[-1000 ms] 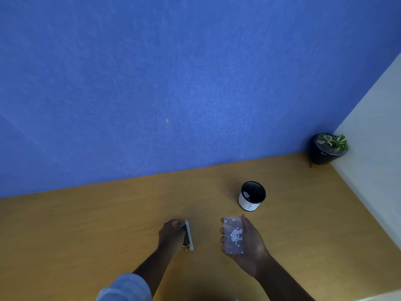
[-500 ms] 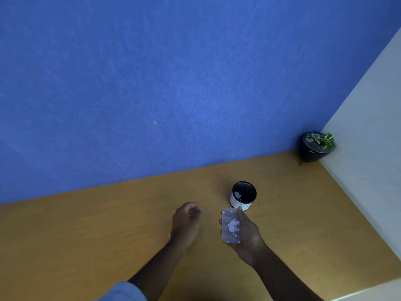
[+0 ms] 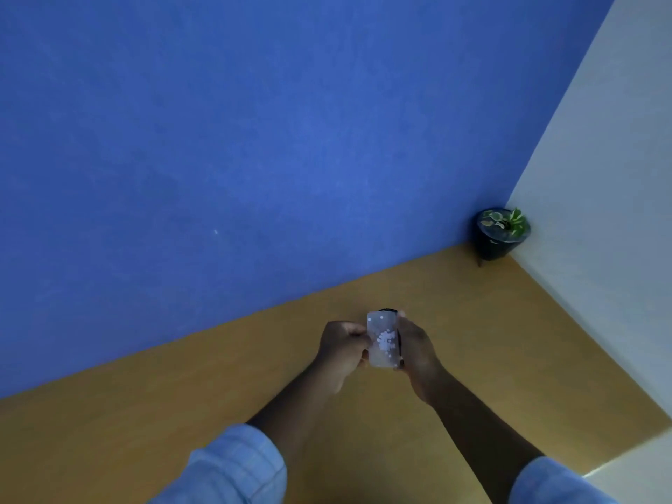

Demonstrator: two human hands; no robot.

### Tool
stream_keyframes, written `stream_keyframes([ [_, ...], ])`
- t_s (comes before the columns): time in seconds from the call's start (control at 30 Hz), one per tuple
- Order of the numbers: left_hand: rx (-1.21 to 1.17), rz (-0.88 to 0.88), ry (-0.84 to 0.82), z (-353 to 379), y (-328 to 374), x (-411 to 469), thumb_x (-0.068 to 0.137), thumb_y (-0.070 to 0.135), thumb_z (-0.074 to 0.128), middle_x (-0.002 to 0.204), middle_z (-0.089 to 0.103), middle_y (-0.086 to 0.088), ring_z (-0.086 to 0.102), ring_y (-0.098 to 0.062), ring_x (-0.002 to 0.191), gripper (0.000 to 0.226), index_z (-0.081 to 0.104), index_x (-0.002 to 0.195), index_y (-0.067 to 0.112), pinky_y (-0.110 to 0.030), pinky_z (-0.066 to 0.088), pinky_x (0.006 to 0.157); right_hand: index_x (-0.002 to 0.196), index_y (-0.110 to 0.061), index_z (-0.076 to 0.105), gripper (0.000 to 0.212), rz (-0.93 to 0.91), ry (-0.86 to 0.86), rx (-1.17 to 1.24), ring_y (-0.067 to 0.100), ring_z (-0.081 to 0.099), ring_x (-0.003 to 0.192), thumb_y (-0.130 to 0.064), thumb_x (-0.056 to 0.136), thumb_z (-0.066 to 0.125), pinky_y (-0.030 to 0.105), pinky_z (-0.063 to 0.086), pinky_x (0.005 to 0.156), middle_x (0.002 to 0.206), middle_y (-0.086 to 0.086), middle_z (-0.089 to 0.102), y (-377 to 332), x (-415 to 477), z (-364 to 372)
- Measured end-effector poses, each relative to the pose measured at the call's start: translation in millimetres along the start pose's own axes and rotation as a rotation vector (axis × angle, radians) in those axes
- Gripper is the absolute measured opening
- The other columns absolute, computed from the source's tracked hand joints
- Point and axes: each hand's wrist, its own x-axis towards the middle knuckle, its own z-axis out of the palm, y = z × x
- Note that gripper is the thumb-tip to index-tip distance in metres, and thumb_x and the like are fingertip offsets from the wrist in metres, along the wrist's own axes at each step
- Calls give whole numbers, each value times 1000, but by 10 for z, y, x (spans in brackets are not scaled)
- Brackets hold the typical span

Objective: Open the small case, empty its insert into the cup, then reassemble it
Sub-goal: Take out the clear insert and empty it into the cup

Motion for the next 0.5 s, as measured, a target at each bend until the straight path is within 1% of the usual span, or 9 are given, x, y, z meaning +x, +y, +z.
stream_keyframes([
  [0.07,-6,-1,5,10,66,127,96,0,70,63,70,-7,64,-13,48,19,79,79,3,-25,53,47,90,-10,73,41,-99,61,-79,11,65,57,-34,109,46,20,46,49,68,-2,71,-4,88,-82],
  [0.13,-14,4,5,20,127,240,96,-2,71,60,73,-2,69,-8,47,24,78,76,11,-22,57,47,91,-3,72,30,-170,67,-142,19,66,70,-16,106,49,25,51,59,75,5,75,-19,178,-164],
  [0.2,-4,13,6,46,183,355,95,-3,71,68,78,-8,75,-12,56,19,79,81,7,-28,65,55,96,-3,75,24,-216,62,-235,21,68,79,-8,102,53,33,53,70,91,16,79,-42,271,-233],
  [0.23,4,19,7,56,204,403,96,-2,71,77,80,-16,77,-18,64,13,80,88,2,-33,68,63,98,-6,77,23,-236,63,-293,20,69,80,-6,100,54,35,53,72,96,16,79,-58,311,-256],
  [0.3,45,34,17,85,241,494,96,-1,71,93,82,-25,81,-27,77,10,81,99,-3,-36,70,72,100,-10,79,25,-282,81,-404,20,71,84,-5,99,55,35,53,74,98,10,80,-77,398,-295],
  [0.4,123,59,63,135,258,631,93,3,74,93,83,-21,81,-28,82,10,80,88,8,-45,71,82,99,-14,81,25,-306,118,-492,18,73,87,-8,97,57,34,54,73,94,-1,80,-101,515,-337],
  [0.43,150,72,78,150,262,678,93,5,76,93,82,-18,81,-27,84,8,79,89,11,-47,71,84,97,-15,81,24,-304,129,-508,16,72,85,-9,97,58,33,53,71,92,-3,80,-107,554,-343],
  [0.47,171,89,85,160,258,713,93,7,77,97,82,-17,81,-28,89,4,80,94,10,-48,70,86,96,-16,81,23,-305,139,-525,14,71,82,-11,96,59,32,52,69,89,-5,80,-113,577,-339],
  [0.5,194,93,88,166,268,736,93,8,78,100,82,-16,81,-29,92,6,80,99,7,-49,70,87,94,-17,81,22,-307,147,-543,13,70,79,-12,96,60,31,51,67,87,-7,79,-118,596,-331],
])
